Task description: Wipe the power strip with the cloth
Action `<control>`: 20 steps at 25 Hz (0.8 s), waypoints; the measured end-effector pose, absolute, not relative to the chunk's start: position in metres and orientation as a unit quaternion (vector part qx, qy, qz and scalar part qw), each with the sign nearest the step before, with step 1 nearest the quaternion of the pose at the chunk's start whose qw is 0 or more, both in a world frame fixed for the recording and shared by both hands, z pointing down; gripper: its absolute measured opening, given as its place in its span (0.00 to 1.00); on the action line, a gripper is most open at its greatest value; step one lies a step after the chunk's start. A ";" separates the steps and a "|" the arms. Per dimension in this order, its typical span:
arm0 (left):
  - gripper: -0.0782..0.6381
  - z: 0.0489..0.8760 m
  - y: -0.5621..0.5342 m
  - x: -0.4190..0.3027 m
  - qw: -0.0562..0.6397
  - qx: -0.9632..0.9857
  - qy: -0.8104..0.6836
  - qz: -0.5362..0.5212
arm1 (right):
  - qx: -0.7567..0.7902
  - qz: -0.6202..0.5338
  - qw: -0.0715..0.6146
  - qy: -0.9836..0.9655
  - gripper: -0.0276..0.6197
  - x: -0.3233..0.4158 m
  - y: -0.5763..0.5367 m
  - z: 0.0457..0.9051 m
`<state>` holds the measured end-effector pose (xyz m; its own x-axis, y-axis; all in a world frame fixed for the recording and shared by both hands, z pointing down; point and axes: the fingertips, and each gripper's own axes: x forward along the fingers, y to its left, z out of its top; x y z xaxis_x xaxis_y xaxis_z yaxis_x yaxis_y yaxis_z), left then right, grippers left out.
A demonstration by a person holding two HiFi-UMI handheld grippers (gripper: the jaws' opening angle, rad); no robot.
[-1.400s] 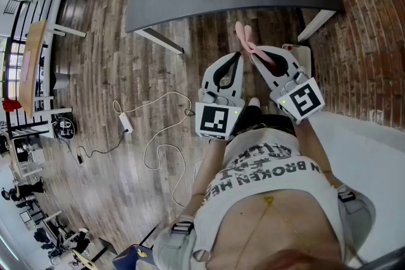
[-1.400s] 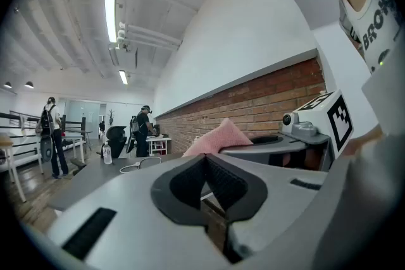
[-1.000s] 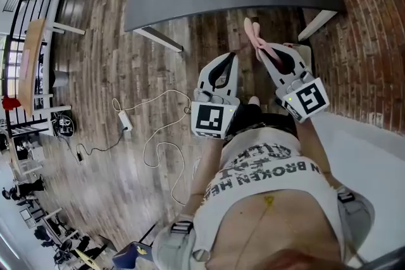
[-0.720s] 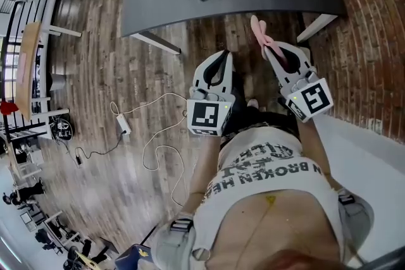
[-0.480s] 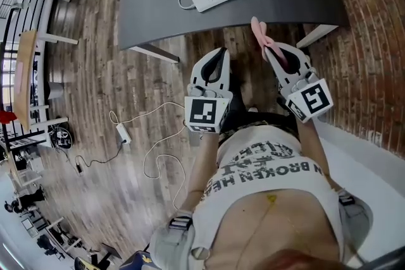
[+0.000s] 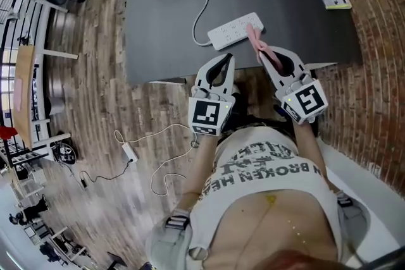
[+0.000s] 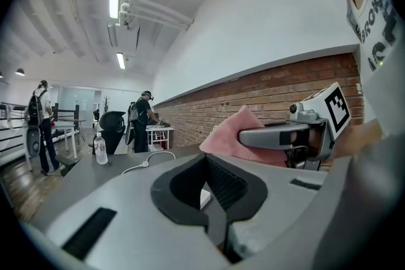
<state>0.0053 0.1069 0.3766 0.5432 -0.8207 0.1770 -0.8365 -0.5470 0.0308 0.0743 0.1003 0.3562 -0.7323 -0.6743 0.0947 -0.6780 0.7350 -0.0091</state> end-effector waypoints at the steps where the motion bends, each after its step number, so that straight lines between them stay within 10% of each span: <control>1: 0.12 0.378 0.096 0.001 0.057 0.878 -0.469 0.071 | 0.362 0.022 0.044 -0.931 0.07 0.068 0.089 0.358; 20: 0.12 0.395 -0.002 -0.036 0.084 0.851 -0.511 0.080 | 0.275 0.055 0.086 -0.956 0.07 0.014 -0.024 0.386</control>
<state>-0.0360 -0.0016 0.3954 0.4639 -0.8576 0.2222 -0.8844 -0.4629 0.0601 0.0139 -0.0240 0.3857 -0.8335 -0.5172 0.1943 -0.5360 0.8423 -0.0570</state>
